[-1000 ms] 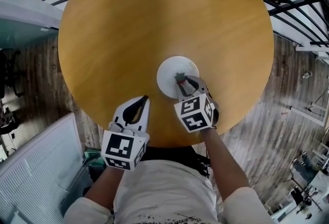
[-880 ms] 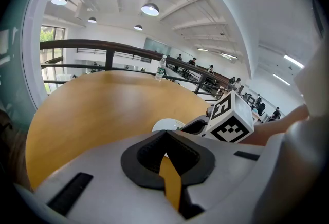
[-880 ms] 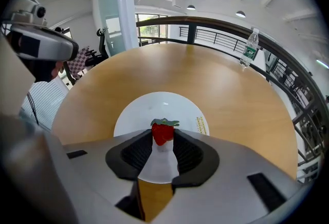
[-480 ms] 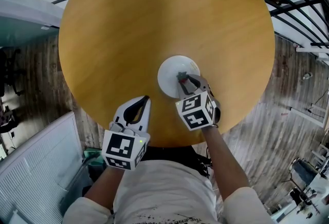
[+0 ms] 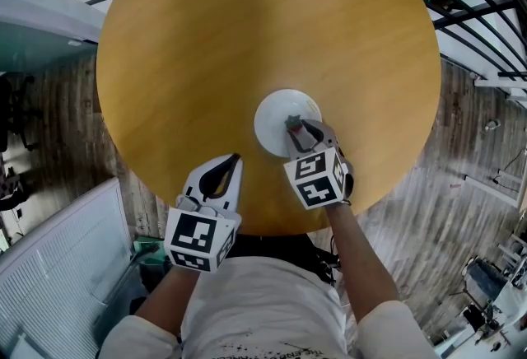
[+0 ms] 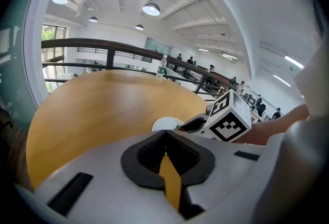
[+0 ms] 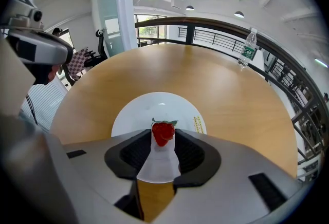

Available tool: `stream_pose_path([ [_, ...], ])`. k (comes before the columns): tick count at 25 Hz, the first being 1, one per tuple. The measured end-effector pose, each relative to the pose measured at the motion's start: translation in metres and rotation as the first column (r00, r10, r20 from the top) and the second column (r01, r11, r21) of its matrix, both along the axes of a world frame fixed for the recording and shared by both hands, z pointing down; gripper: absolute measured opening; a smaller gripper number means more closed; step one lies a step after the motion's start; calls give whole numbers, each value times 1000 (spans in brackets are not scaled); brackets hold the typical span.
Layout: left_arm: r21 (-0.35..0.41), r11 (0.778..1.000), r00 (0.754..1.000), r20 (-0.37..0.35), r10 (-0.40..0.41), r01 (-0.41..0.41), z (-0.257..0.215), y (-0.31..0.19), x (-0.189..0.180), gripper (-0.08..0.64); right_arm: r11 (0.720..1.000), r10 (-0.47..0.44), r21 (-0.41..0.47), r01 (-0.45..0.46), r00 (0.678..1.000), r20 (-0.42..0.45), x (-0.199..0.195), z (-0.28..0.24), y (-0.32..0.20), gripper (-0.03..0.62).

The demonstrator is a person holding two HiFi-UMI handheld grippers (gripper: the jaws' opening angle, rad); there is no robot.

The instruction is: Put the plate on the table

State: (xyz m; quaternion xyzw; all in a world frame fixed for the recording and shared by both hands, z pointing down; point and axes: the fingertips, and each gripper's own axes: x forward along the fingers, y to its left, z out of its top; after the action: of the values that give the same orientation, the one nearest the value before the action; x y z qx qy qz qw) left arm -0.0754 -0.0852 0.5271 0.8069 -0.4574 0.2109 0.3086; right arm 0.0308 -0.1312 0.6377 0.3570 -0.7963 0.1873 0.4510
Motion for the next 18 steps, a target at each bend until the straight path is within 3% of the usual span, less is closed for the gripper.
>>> stream_pose_path([
  [13, 21, 1000, 1000, 5, 1, -1, -6, 1, 4, 23, 999, 22, 33, -23, 999, 25, 6, -14, -3, 166],
  [18, 49, 999, 1000, 7, 6, -7, -19, 2, 6, 23, 996, 78, 43, -83, 992, 103, 12, -36, 2, 165],
])
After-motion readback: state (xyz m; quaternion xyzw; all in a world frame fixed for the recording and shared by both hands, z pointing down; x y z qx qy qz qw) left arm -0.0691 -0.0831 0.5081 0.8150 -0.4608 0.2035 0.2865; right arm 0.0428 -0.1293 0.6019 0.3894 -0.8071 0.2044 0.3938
